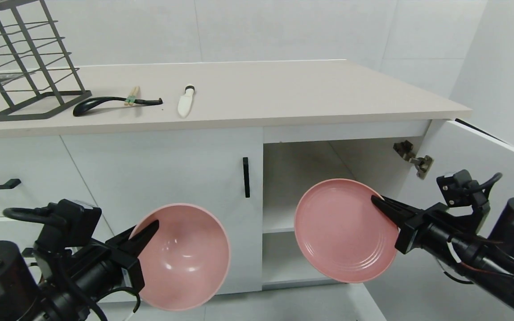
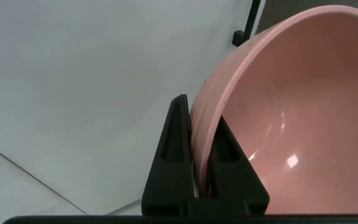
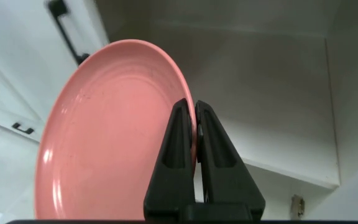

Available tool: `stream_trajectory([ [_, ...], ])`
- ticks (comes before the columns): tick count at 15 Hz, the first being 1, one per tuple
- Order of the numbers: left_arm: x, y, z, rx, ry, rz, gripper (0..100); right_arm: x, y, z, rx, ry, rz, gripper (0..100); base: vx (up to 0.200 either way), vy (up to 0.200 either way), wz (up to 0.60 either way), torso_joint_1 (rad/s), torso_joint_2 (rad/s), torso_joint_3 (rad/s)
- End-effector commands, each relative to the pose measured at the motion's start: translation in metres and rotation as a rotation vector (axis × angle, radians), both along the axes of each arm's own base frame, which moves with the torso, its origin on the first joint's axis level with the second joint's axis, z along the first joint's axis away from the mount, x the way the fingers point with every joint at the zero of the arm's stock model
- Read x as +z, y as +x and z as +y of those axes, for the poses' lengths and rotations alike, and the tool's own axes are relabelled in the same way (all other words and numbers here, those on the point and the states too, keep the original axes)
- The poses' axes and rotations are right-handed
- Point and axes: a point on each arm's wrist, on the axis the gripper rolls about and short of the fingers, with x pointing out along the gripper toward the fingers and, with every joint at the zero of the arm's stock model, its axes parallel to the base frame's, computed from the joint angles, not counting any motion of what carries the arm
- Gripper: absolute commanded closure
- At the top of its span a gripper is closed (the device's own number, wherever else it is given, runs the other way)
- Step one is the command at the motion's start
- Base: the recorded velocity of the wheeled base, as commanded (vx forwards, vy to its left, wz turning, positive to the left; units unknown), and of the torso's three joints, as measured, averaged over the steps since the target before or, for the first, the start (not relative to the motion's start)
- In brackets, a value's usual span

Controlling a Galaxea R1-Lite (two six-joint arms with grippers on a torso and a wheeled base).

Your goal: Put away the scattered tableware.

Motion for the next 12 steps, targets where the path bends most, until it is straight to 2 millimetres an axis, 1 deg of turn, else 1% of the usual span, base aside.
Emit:
stream_trajectory([
  [1, 0.000, -0.001, -0.001, -0.009, 0.001, 0.000, 100, -0.001, 0.000, 0.000, 0.003, -0.001, 0.003, 100, 0.000, 0.000, 0.00, 0.000, 0.00, 0.000],
  [3, -0.003, -0.003, -0.001, -0.017, 0.018, 0.027, 100, -0.002, -0.001, 0.000, 0.003, -0.003, 0.008, 100, 0.000, 0.000, 0.00, 0.000, 0.00, 0.000],
  [8, -0.001, -0.005, 0.000, -0.019, 0.016, 0.023, 100, -0.003, -0.001, 0.000, 0.003, -0.006, 0.016, 100, 0.200, 0.000, 0.00, -0.002, 0.00, 0.004],
  [9, -0.001, -0.005, 0.000, -0.019, 0.019, 0.025, 100, -0.006, -0.001, 0.000, 0.003, -0.011, 0.028, 100, 0.200, 0.000, 0.00, 0.002, 0.00, -0.002],
  [10, -0.002, -0.005, 0.000, -0.021, 0.024, 0.026, 100, -0.006, -0.002, 0.000, 0.003, -0.012, 0.030, 100, 0.000, 0.000, 0.00, 0.000, 0.00, 0.000],
  [12, -0.003, -0.014, -0.001, -0.056, 0.049, 0.061, 100, -0.016, -0.016, -0.004, 0.010, -0.035, 0.092, 100, 0.000, 0.000, 0.00, 0.000, 0.00, 0.000],
])
